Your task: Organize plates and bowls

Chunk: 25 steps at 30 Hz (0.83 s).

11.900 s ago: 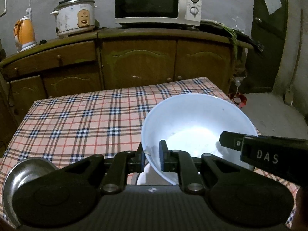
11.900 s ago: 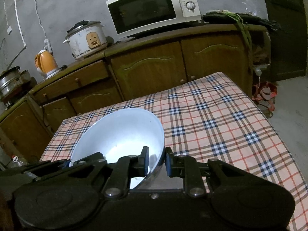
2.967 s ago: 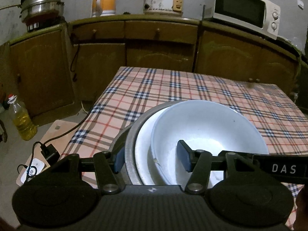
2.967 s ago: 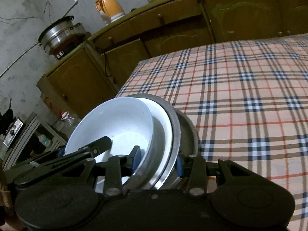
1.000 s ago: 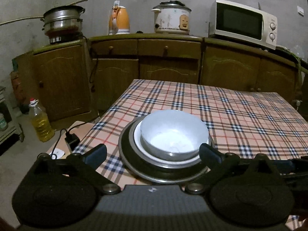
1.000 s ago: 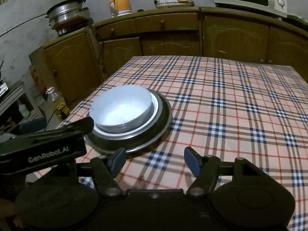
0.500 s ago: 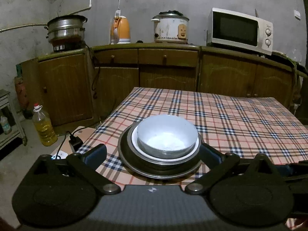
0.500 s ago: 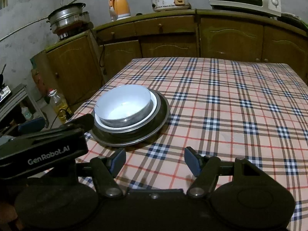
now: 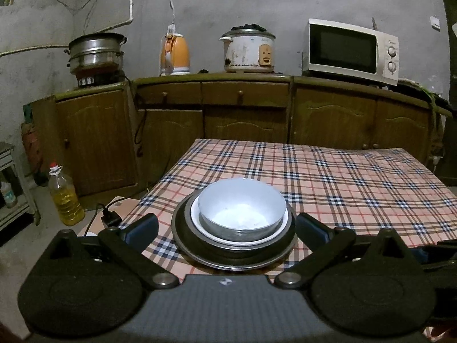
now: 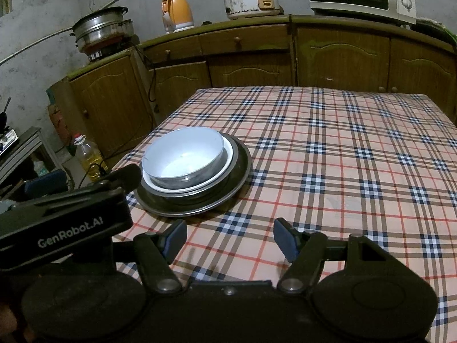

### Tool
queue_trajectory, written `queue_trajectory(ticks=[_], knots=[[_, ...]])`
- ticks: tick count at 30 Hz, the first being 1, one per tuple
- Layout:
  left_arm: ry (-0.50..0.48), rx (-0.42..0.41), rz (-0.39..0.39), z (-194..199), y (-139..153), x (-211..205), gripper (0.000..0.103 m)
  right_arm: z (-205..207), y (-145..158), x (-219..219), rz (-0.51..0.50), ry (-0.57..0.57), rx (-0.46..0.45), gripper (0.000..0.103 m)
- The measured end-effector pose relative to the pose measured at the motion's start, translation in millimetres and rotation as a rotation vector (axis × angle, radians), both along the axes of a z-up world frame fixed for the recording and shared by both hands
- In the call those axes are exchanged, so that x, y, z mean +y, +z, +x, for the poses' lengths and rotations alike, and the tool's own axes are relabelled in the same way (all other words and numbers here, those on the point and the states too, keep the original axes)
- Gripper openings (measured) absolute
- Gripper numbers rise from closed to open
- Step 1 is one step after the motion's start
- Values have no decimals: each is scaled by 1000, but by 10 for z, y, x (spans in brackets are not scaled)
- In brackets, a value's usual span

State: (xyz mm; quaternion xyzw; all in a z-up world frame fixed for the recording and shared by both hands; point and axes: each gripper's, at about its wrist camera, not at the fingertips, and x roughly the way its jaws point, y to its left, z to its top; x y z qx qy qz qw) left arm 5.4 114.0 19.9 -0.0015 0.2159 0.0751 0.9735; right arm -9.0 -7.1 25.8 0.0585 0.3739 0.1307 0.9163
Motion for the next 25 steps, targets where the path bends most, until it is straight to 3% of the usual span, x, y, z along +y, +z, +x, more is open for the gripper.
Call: queue_trajectory(ticks=[25], knots=[[14, 0, 1, 18, -14, -36, 103, 33, -48, -45, 13, -13, 12, 80]])
